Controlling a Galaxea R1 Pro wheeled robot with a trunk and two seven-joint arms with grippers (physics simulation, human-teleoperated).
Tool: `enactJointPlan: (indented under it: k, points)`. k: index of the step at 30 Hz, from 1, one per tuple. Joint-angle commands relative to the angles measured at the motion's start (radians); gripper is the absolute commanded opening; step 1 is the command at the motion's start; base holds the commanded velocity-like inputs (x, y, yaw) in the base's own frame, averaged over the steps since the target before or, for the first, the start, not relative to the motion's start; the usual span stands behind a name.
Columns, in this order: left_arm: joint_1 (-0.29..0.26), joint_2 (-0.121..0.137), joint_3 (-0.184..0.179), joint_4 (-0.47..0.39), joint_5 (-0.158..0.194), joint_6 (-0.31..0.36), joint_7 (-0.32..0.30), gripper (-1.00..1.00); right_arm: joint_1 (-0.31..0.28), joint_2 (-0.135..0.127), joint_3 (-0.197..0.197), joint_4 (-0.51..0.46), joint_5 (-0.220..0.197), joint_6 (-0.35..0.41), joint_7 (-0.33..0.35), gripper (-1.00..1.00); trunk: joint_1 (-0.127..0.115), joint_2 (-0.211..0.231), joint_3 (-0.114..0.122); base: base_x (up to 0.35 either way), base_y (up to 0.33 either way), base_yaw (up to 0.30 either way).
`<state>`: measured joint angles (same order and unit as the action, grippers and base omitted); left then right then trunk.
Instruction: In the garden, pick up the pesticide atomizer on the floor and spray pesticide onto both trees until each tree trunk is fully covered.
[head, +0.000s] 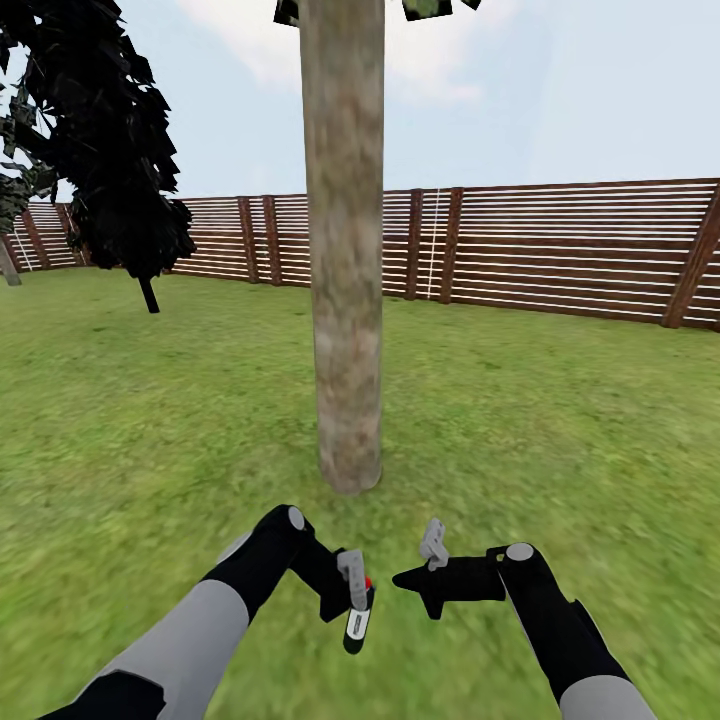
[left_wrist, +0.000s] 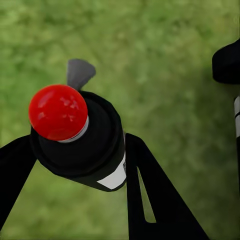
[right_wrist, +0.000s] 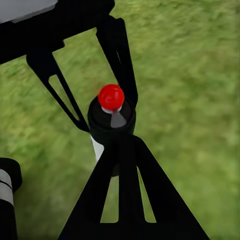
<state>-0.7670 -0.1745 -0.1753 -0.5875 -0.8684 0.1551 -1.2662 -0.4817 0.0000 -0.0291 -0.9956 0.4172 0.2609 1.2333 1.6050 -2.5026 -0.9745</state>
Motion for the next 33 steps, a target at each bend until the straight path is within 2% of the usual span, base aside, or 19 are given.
enactJointPlan:
  k: [1,4,9,13,15,30,33]
  points:
    - [0.0,0.0,-0.005,0.0,0.0,0.0,0.0,-1.0,0.0,0.0,0.0,0.0,0.0,0.0,0.0,-1.0,0.0,0.0,0.0,0.0,0.0,0.0]
    - [0.0,0.0,-0.031,0.0,0.0,0.001,0.001,-1.0,0.0,0.0,0.0,-0.001,-0.001,0.0,0.0,-1.0,0.0,0.0,0.0,0.0,0.0,0.0]
    - [0.0,0.0,-0.047,0.0,0.0,0.001,0.001,-1.0,0.0,0.0,0.0,-0.002,-0.001,0.0,0.0,-1.0,0.0,0.0,0.0,0.0,0.0,0.0]
    - [0.0,0.0,-0.088,0.0,0.001,0.003,-0.001,-1.0,0.0,0.0,0.0,-0.002,-0.003,0.0,0.0,-1.0,0.0,0.0,0.0,0.0,0.0,0.0]
    - [0.0,0.0,-0.095,0.0,0.002,0.003,-0.001,-1.0,0.0,0.0,0.0,-0.002,-0.005,0.0,0.0,-1.0,0.0,0.0,0.0,0.0,0.0,0.0]
    - [0.0,0.0,-0.099,0.0,0.008,0.001,0.005,-1.0,0.0,0.002,0.0,-0.003,-0.009,0.0,-0.001,-1.0,0.0,0.0,0.0,0.0,0.0,0.0]
    - [0.0,0.0,-0.099,0.0,0.012,0.0,0.027,-1.0,0.0,0.002,0.0,-0.03,-0.009,0.0,-0.001,-1.0,0.0,0.0,0.0,0.0,0.0,0.0]
